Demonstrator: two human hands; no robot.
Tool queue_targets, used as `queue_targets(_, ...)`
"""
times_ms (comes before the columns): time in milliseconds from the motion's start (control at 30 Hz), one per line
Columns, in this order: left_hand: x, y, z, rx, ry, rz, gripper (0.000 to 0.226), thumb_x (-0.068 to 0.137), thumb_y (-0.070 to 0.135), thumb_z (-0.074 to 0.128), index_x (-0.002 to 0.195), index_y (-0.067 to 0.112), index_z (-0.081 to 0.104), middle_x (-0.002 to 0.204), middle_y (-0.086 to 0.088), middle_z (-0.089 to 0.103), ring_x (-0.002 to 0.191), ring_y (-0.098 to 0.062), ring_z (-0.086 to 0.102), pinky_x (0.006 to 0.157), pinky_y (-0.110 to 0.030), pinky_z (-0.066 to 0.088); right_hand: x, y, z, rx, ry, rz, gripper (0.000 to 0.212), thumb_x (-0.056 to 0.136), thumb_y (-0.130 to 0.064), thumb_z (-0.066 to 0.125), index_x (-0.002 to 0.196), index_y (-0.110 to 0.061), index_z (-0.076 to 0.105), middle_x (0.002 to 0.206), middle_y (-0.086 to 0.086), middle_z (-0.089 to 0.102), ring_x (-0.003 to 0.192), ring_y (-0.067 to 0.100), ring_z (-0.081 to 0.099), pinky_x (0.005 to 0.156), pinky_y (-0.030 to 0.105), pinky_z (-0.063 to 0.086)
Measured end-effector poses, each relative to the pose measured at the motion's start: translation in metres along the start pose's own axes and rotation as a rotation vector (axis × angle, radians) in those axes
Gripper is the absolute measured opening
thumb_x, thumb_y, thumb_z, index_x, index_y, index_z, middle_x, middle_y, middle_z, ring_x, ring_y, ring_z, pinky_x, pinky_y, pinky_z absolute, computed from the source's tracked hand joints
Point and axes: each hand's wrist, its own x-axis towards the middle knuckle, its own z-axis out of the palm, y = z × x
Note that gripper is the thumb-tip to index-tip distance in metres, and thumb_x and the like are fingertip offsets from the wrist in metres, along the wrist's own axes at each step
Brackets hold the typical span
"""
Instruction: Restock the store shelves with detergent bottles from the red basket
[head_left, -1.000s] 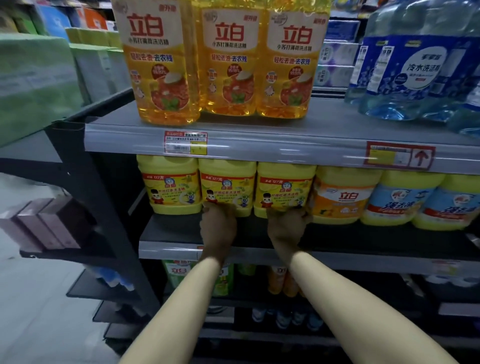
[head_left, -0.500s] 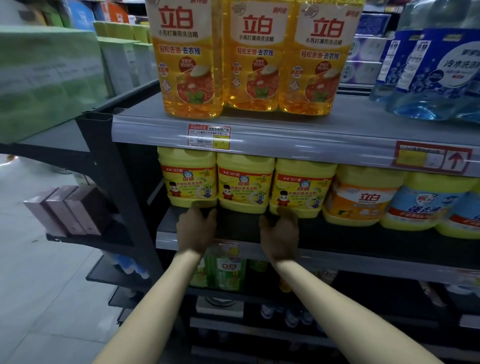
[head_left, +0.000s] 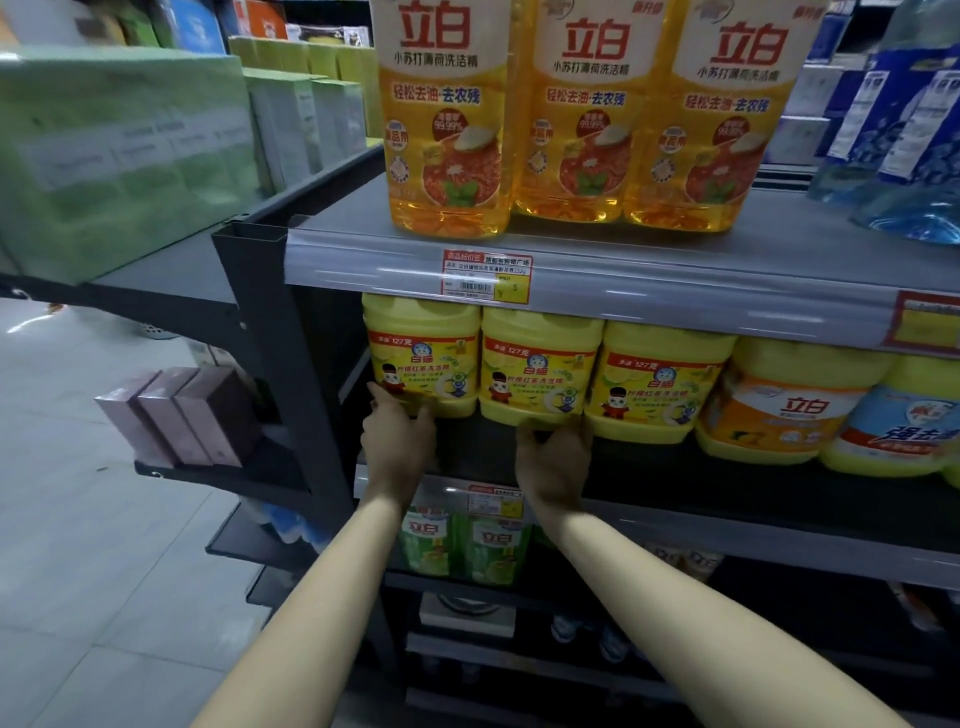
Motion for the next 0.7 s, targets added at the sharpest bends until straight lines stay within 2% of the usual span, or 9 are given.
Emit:
queue_targets(133, 0.005, 0.002, 0.006, 0.041, -0.013, 0.004, 0.091, 0.102, 0.026, 0.066, 0.167, 0.001, 0.006, 0.152, -0.026, 0.052, 0.139, -0.047, 0.049, 0.11, -0.053, 0.042, 0.003, 0.001, 0.002, -0.034, 0.015, -0.034, 0.072, 0.097, -0.024, 0.074, 0.158, -0.008, 0.039, 0.161, 0.016, 0.038, 0.145, 0.037, 0.045, 0.116, 0.037, 0.039)
queue_targets(300, 0.009, -0.002, 0.007, 0.063, -0.015, 0.013, 0.089, 0.102, 0.027, 0.063, 0.167, 0.002, 0.008, 0.146, -0.029, 0.055, 0.135, -0.05, 0.05, 0.112, -0.058, 0.043, 0.007, 0.006, 0.002, -0.065, -0.015, -0.053, 0.068, 0.098, -0.024, 0.073, 0.156, -0.01, 0.041, 0.159, 0.016, 0.04, 0.144, 0.034, 0.045, 0.118, 0.037, 0.037)
queue_targets(400, 0.004, -0.005, 0.007, 0.062, -0.015, 0.048, 0.079, 0.099, 0.029, 0.067, 0.161, 0.008, 0.024, 0.14, -0.021, 0.062, 0.127, -0.045, 0.058, 0.106, -0.053, 0.048, 0.008, 0.01, -0.004, -0.071, -0.045, -0.049, 0.066, 0.098, -0.026, 0.072, 0.155, -0.01, 0.043, 0.158, 0.014, 0.044, 0.143, 0.034, 0.046, 0.118, 0.038, 0.037)
queue_targets(533, -0.021, -0.008, 0.01, 0.17, -0.056, 0.225, 0.046, 0.096, 0.025, 0.071, 0.135, 0.006, 0.055, 0.127, -0.016, 0.068, 0.118, -0.039, 0.064, 0.091, -0.043, 0.051, 0.008, 0.016, -0.024, -0.129, -0.138, -0.112, 0.06, 0.103, -0.025, 0.065, 0.157, -0.011, 0.042, 0.157, 0.014, 0.046, 0.14, 0.035, 0.048, 0.112, 0.036, 0.038)
queue_targets(600, -0.037, -0.004, 0.011, 0.233, -0.113, 0.28, 0.037, 0.095, 0.026, 0.069, 0.127, 0.01, 0.062, 0.124, -0.013, 0.068, 0.117, -0.038, 0.063, 0.088, -0.043, 0.052, 0.006, 0.023, -0.038, -0.207, -0.236, -0.186, 0.06, 0.105, -0.028, 0.061, 0.159, -0.009, 0.041, 0.16, 0.016, 0.044, 0.145, 0.036, 0.045, 0.117, 0.039, 0.037)
queue_targets(700, -0.069, 0.009, 0.01, 0.358, -0.17, 0.328, 0.036, 0.093, 0.03, 0.06, 0.127, 0.02, 0.068, 0.122, -0.008, 0.07, 0.112, -0.037, 0.067, 0.083, -0.042, 0.058, -0.003, 0.033, -0.063, -0.396, -0.371, -0.272, 0.061, 0.108, -0.037, 0.055, 0.16, -0.008, 0.04, 0.161, 0.015, 0.046, 0.147, 0.034, 0.044, 0.12, 0.042, 0.038)
